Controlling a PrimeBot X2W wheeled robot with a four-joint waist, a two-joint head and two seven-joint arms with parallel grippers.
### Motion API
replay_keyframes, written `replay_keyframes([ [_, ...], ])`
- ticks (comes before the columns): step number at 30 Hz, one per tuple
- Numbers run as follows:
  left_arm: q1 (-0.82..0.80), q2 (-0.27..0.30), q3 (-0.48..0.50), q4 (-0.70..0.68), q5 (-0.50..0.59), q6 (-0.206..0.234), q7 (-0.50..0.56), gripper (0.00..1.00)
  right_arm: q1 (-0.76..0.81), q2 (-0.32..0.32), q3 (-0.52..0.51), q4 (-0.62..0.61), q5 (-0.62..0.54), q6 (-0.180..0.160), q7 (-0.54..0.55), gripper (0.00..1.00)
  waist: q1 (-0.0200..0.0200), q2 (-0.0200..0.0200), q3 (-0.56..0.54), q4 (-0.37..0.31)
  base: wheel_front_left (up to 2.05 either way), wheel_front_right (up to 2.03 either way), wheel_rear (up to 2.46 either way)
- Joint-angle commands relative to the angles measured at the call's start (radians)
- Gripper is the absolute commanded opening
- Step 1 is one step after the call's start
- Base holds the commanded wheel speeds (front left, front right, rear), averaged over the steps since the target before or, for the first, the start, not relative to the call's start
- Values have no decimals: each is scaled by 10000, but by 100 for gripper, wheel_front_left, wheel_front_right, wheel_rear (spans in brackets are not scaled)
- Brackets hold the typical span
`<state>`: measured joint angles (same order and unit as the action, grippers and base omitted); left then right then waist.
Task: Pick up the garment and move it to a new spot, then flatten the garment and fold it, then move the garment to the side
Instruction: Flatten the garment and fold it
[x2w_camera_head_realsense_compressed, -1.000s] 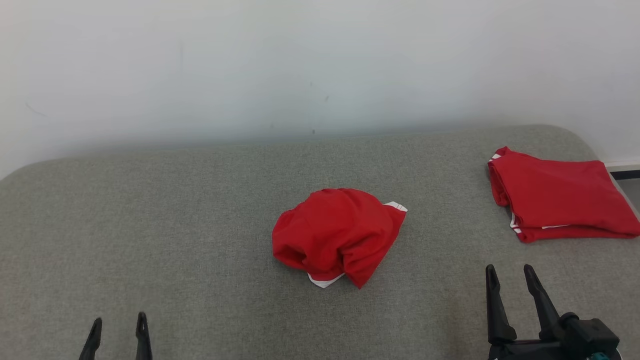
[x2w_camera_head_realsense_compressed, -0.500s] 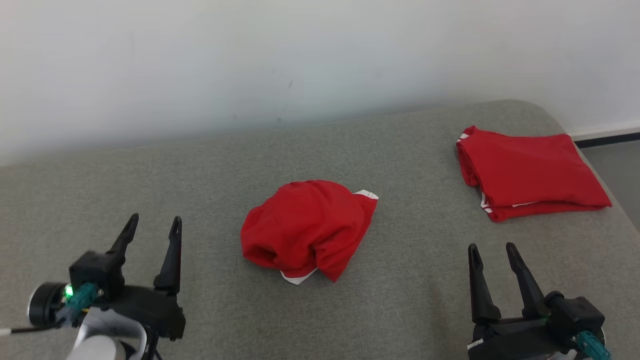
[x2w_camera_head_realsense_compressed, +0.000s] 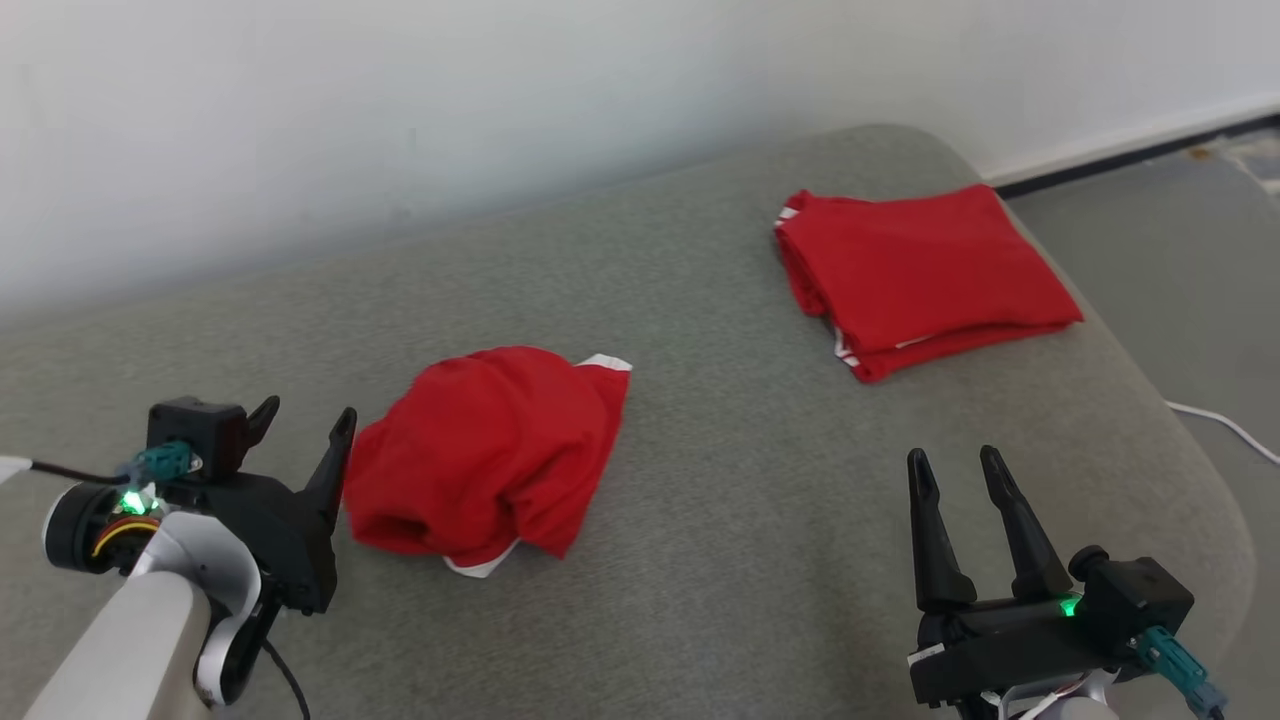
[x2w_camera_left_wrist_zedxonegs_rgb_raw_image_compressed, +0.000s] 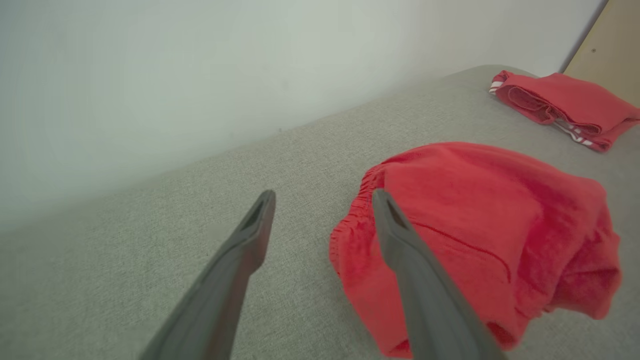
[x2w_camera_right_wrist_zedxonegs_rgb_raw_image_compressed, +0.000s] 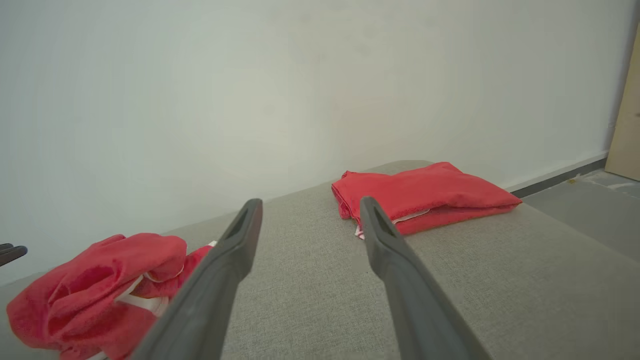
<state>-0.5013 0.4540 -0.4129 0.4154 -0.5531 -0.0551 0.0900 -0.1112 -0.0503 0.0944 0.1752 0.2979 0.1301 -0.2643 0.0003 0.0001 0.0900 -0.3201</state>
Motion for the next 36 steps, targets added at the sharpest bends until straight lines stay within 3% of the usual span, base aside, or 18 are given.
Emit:
replay_keyframes([
  [1,-205,-30,-28,203,-43,-72,32,100,-96,0,28,8,70,6,-4,100,-3,-1,357,-573,0,0,0],
  [15,-1000,-303,-343,3354,-604,-584,528,100,-260,0,39,118,228,6,-5,100,-3,-1,640,-1331,0,0,0],
  [16,-1033,-347,-351,3449,-671,-589,463,84,-253,0,20,124,223,6,-4,100,-3,-1,634,-1329,0,0,0],
  [17,-1049,-381,-390,3544,-718,-632,395,38,-238,-1,-15,122,215,6,-4,100,-3,-1,625,-1311,0,0,0],
  [18,-1066,-413,-434,3651,-747,-659,328,0,-226,-3,-41,119,203,6,-5,100,-3,-1,613,-1282,0,0,0],
  [23,-1289,-574,-651,3898,-795,-711,-90,0,-208,-4,-96,120,107,6,-5,100,-3,-1,497,-991,0,0,0],
  [28,-1627,-601,-485,3603,-788,-692,-1207,0,-83,-1,-233,20,-5,6,-4,100,-3,-1,331,-419,0,0,0],
  [36,-1093,-761,-242,2336,-701,-8,-2425,0,151,-4,-397,-87,-196,6,-5,100,-3,-1,108,742,0,0,0],
])
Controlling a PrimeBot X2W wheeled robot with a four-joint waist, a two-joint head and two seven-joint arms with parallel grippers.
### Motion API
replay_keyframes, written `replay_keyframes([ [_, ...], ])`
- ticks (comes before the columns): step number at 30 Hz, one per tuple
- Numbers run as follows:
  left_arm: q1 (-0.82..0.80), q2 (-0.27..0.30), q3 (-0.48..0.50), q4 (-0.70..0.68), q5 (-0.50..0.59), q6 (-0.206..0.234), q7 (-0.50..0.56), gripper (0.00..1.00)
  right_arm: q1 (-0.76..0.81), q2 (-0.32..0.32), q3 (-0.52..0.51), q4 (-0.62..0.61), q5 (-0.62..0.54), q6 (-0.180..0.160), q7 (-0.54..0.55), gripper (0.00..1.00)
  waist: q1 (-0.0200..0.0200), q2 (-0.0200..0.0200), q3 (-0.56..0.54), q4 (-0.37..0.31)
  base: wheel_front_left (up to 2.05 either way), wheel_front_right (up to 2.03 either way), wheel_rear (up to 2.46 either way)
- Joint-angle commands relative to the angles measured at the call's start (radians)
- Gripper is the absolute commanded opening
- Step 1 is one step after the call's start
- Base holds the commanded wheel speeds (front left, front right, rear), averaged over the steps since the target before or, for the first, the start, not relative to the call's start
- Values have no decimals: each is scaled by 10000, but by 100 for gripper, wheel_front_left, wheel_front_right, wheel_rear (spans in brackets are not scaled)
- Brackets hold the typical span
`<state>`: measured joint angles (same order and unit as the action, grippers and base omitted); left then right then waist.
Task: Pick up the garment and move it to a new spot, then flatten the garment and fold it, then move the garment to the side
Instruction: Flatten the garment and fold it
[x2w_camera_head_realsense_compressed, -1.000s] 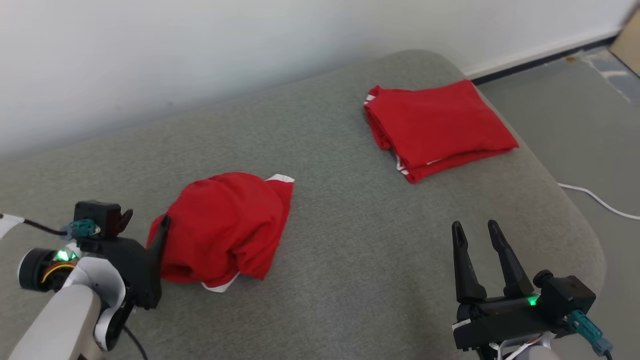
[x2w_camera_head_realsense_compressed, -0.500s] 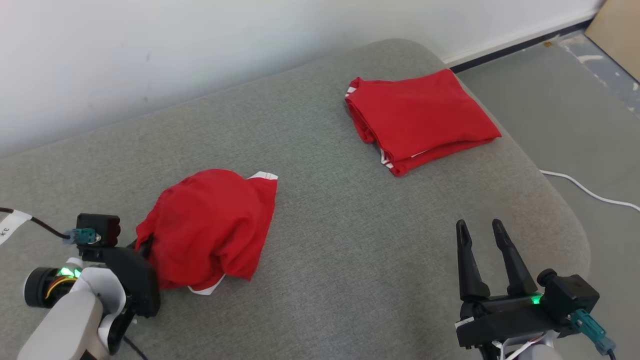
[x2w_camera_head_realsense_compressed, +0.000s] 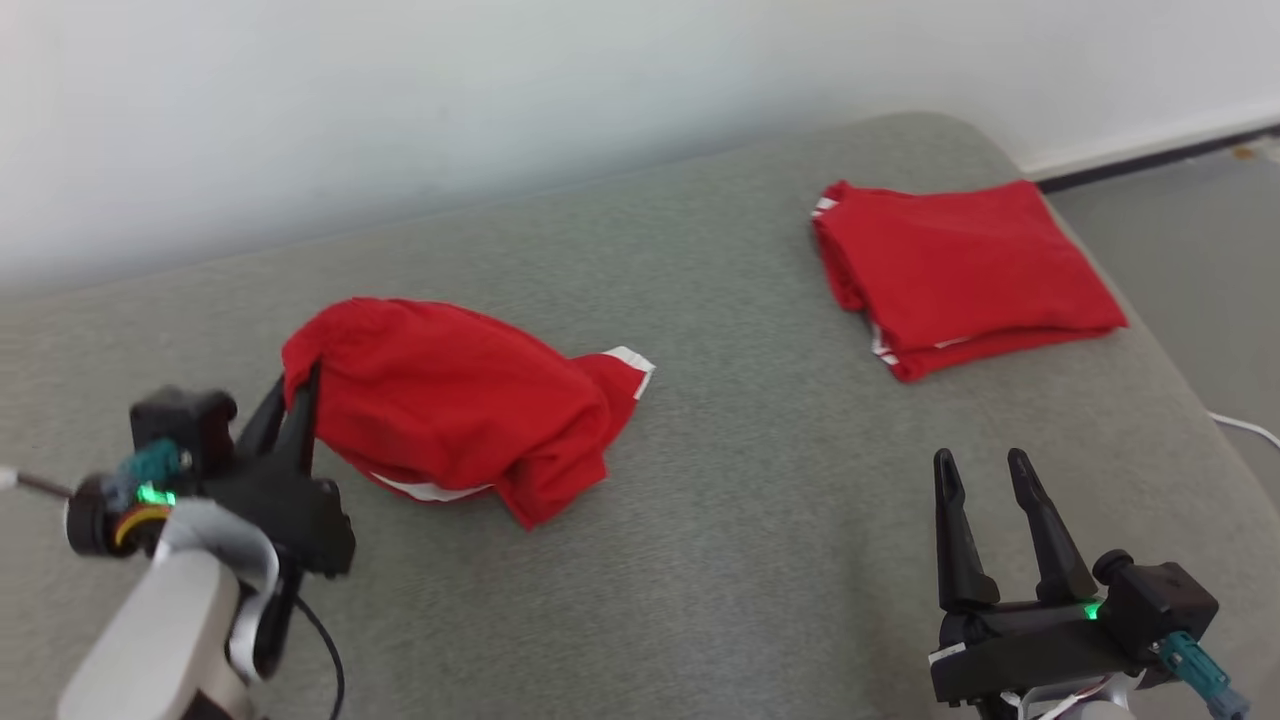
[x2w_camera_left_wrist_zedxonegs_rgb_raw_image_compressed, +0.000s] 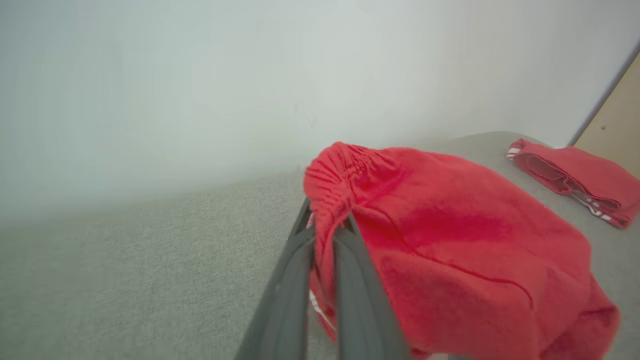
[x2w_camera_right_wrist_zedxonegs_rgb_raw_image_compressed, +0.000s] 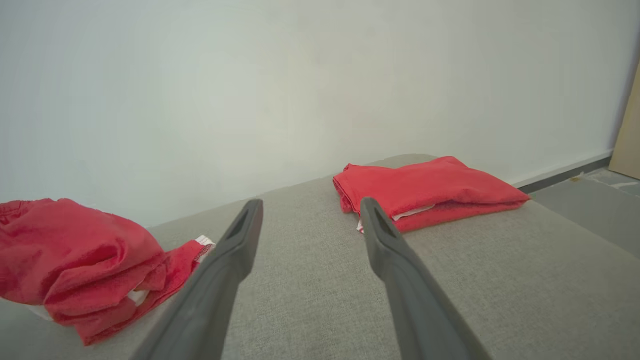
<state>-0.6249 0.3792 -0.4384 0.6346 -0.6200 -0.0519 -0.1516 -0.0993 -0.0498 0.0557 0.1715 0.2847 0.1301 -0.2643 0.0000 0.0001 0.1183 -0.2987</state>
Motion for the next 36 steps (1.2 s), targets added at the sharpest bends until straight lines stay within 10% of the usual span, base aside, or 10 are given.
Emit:
replay_keyframes([
  [1,390,-17,43,-148,-57,91,-109,0,43,-9,-30,-86,-74,6,-5,100,0,-1,-187,693,0,0,0],
  [16,4682,-134,-123,-3534,-562,1643,-85,0,-54,-9,58,-59,-312,6,-3,100,0,-1,-36,2132,0,0,0],
  [18,4746,-126,-181,-3468,-561,1648,-62,53,-104,-10,93,-43,-320,5,-5,100,0,-1,-34,2160,0,0,0],
  [19,4696,-83,-188,-3442,-500,1666,-83,100,-123,-10,105,-29,-316,6,-3,100,0,-1,-36,2160,0,0,0],
  [36,3059,253,-84,-3467,-479,1466,516,100,-187,-10,251,64,-74,7,-3,100,0,-1,196,1126,0,0,0],
])
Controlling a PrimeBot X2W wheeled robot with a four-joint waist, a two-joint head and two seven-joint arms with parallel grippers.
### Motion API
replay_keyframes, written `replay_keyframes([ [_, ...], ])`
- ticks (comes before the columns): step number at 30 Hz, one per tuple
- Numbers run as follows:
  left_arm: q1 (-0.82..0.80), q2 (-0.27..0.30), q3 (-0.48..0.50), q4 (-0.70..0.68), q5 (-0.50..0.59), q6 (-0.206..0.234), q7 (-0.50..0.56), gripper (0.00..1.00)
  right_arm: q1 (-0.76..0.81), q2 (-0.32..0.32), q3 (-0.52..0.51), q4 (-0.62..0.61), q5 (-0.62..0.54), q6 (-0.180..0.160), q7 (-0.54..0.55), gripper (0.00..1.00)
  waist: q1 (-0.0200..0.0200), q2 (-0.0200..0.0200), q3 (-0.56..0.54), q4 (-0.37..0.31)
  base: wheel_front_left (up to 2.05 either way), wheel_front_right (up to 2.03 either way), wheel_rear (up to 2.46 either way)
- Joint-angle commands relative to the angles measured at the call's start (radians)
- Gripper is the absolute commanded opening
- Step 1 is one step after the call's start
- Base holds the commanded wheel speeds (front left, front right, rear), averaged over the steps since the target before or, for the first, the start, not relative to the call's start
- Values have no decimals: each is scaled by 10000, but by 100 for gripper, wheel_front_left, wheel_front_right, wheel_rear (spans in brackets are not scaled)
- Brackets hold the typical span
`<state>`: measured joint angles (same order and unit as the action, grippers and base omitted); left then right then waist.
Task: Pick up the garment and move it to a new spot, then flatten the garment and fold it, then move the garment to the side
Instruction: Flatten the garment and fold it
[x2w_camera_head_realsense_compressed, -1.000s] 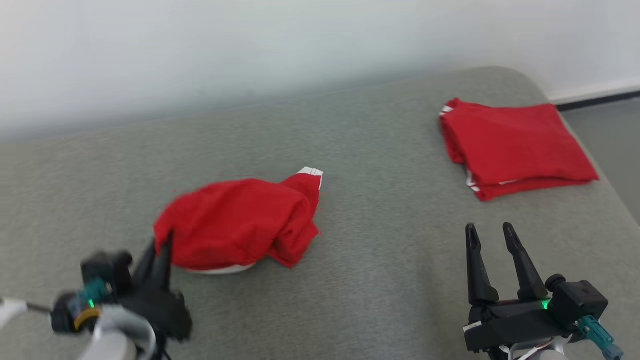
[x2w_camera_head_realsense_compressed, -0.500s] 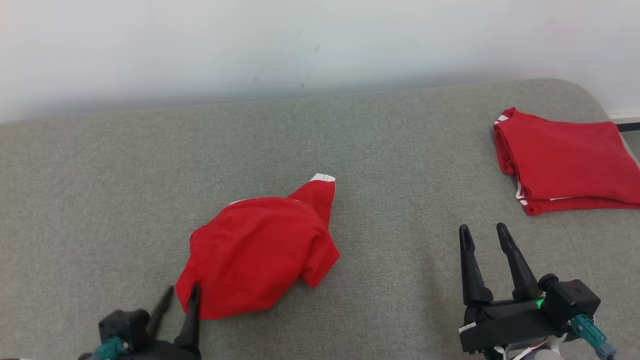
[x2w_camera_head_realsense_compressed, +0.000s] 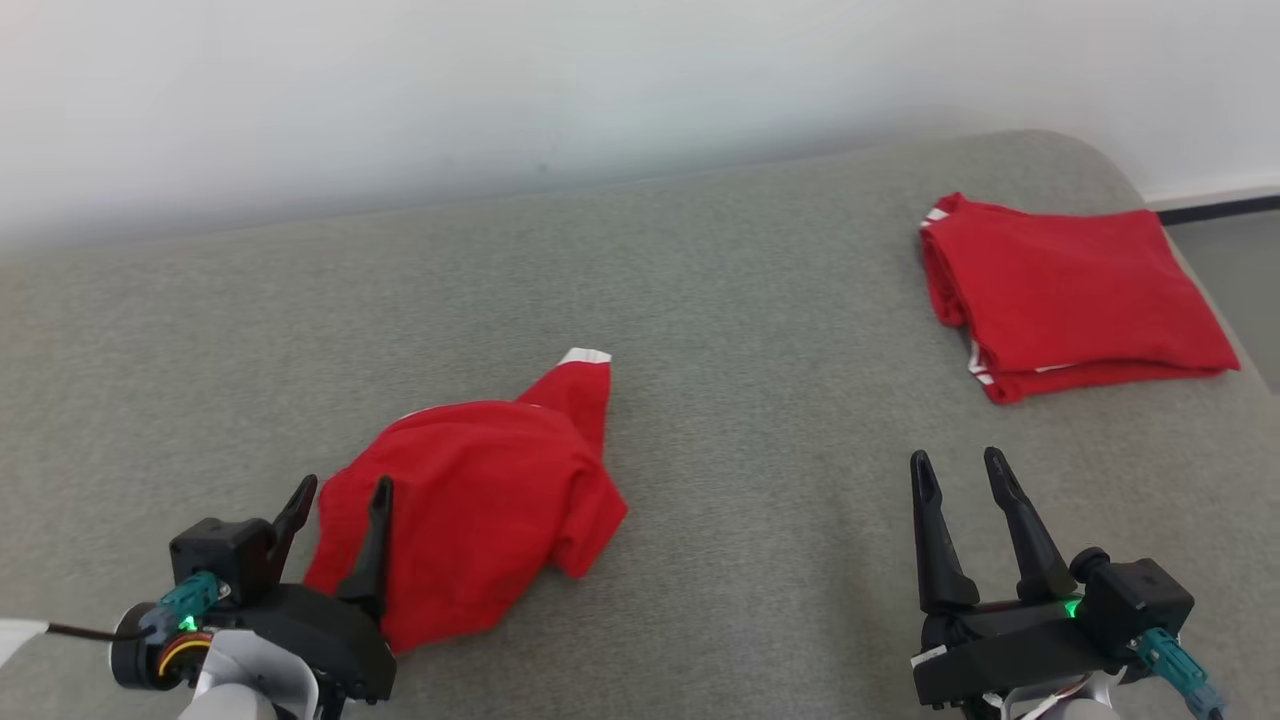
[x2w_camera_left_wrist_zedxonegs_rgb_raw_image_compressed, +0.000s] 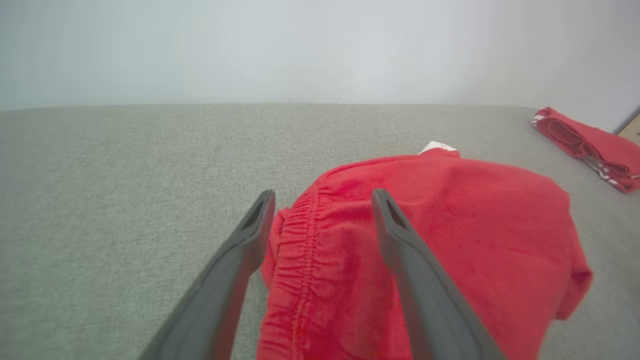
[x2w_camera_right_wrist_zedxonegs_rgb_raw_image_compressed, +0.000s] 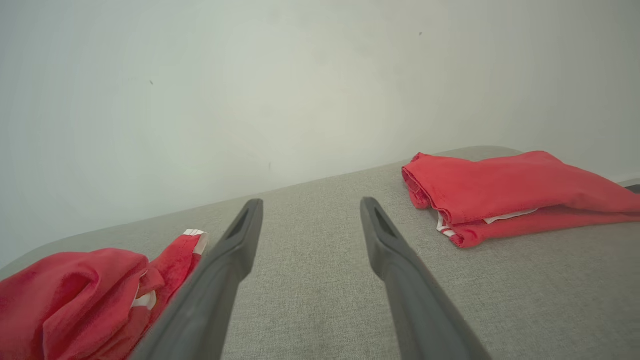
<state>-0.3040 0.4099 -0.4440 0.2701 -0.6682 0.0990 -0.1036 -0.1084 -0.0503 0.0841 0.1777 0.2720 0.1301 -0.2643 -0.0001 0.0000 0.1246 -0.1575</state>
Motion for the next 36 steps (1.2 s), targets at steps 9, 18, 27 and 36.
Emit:
replay_keyframes([
  [9,-406,-345,-233,1602,-119,-256,81,100,-15,0,-183,59,5,7,-3,100,1,0,152,-589,0,0,0],
  [18,-552,-638,-347,2484,-69,-466,-552,0,121,-6,-124,98,-91,7,-3,100,1,0,-239,-331,0,0,0],
  [27,-817,-730,-604,1597,522,-358,-1215,0,443,-1,-191,90,-134,7,-3,100,1,0,-682,265,0,0,0],
  [36,1049,-581,-1219,-941,746,395,-726,0,708,-6,-309,-51,-94,7,-5,100,1,0,-856,887,0,0,0],
])
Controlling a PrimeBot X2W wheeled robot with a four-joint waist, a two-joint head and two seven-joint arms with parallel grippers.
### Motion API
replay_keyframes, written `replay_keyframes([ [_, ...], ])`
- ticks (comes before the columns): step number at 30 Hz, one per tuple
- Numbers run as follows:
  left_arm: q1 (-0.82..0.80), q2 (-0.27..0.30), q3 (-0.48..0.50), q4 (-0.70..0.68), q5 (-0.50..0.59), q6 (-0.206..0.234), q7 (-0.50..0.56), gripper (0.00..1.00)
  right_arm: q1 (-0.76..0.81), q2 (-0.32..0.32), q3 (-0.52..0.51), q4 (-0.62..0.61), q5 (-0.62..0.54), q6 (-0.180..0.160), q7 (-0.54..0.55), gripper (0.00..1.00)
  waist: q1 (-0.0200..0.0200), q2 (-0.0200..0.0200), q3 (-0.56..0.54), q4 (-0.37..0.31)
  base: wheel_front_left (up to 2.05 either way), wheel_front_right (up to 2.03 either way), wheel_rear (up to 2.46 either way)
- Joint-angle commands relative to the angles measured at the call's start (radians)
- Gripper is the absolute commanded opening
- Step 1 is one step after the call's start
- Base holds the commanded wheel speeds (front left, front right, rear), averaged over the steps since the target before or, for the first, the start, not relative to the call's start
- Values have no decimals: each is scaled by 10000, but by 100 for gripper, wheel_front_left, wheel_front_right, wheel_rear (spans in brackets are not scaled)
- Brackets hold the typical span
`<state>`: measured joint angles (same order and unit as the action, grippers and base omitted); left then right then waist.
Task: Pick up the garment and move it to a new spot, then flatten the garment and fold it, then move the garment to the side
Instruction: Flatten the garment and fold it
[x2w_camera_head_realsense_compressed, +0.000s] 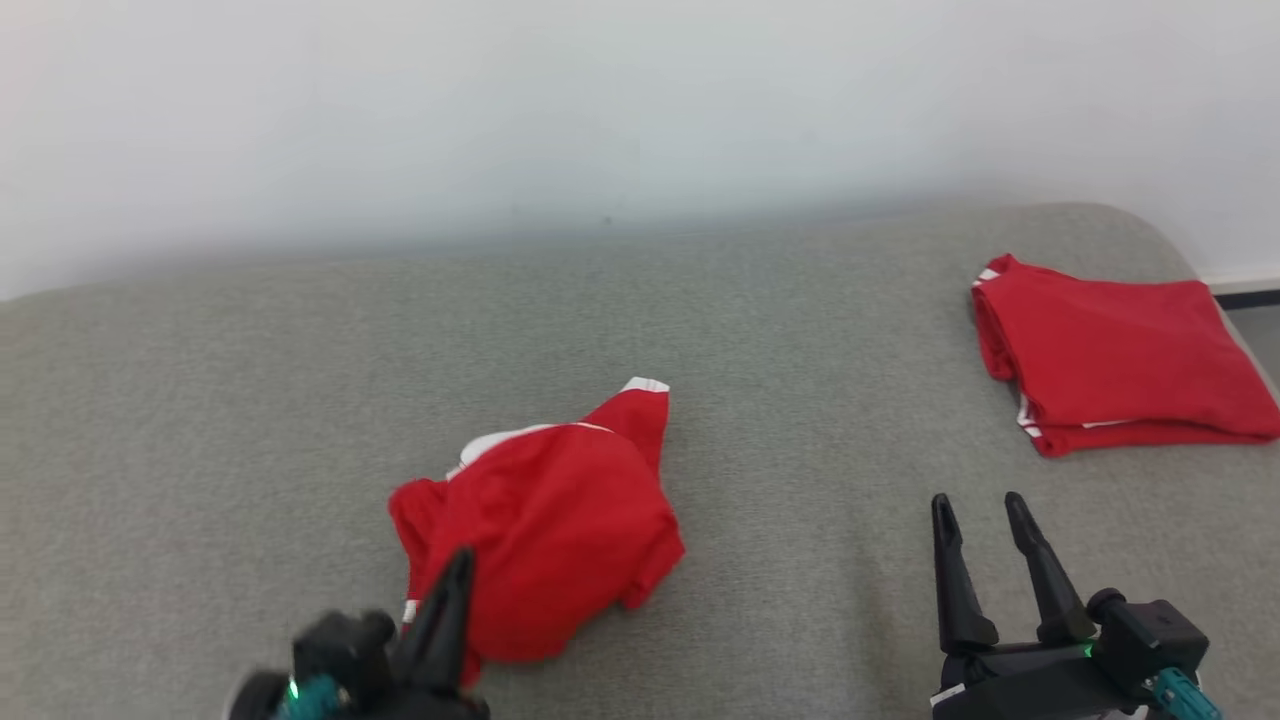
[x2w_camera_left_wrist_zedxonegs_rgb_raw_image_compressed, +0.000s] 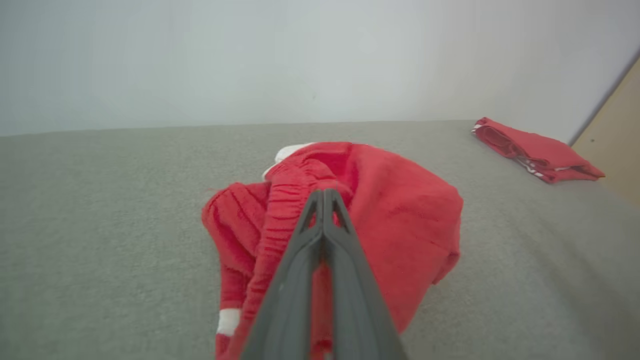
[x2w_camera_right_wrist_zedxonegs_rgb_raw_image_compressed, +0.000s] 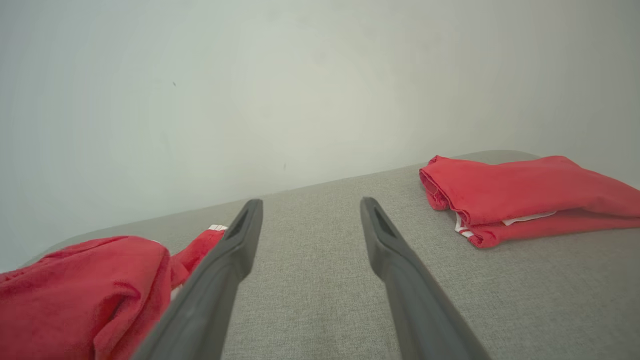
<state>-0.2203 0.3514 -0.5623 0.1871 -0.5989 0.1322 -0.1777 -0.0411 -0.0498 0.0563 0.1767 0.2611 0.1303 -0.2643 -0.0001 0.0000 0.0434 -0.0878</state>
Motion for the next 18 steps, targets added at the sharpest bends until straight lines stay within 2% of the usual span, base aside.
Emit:
replay_keyframes([
  [1,461,32,-106,-341,82,185,108,0,41,-12,-45,-54,22,5,-3,100,1,0,-30,261,0,0,0],
  [4,1242,-75,-212,-938,-134,506,210,0,0,-10,-39,-87,26,5,-3,100,1,0,42,421,0,0,0],
  [7,1835,-142,-325,-1062,-307,646,234,0,-40,-8,-61,-89,13,5,-5,100,1,0,124,562,0,0,0],
  [16,2306,-524,-796,-295,-559,441,420,0,-125,-10,-36,9,-28,5,-3,100,1,0,195,765,0,0,0],
  [18,2153,-647,-775,-292,-555,429,243,86,-149,-10,-32,33,-14,5,-3,100,1,0,170,777,0,0,0],
])
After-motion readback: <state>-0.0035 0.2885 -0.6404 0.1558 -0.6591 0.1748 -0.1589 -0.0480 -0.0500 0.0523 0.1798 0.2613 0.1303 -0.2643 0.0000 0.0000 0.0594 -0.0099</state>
